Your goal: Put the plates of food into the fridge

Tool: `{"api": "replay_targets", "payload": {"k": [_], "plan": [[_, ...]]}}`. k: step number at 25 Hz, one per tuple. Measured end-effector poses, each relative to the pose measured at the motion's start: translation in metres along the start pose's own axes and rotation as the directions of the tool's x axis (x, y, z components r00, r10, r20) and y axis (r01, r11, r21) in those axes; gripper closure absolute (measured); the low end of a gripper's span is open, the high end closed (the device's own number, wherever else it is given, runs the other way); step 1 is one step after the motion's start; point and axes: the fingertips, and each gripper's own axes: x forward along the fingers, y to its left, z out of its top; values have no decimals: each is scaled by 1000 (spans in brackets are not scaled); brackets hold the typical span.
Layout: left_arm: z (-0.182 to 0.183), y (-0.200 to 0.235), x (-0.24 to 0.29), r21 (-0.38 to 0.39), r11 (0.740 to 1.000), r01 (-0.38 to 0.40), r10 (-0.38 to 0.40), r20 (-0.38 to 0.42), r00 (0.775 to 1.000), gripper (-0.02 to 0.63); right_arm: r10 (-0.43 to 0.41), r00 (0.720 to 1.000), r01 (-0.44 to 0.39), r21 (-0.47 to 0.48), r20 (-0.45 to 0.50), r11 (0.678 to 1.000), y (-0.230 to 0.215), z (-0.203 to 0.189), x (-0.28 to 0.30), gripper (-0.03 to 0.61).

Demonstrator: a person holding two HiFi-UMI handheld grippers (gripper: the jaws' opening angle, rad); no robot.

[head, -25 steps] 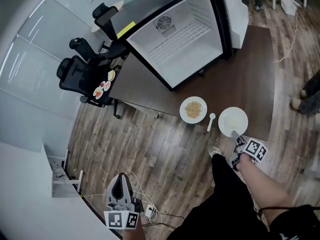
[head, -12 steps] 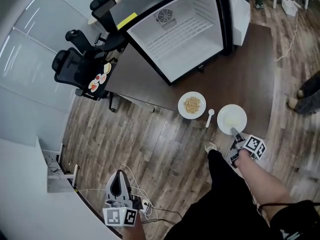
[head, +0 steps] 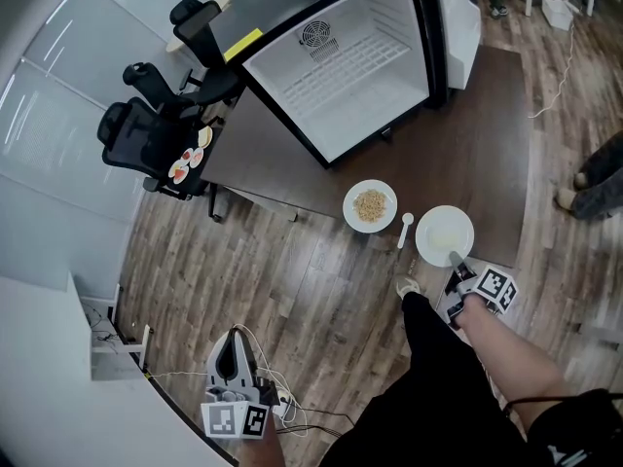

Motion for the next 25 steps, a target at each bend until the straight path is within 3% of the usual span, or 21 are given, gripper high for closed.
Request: {"api": "replay_targets", "payload": {"k": [9, 25], "plan": [[5, -3, 13, -12, 1000, 17, -17, 26, 1000, 611, 37, 999, -37, -3, 8, 999, 22, 15, -2, 561], [33, 23, 80, -22, 999, 42, -40, 93, 995, 611, 130, 991, -130, -7, -16, 991, 117, 35, 55, 561]]}}
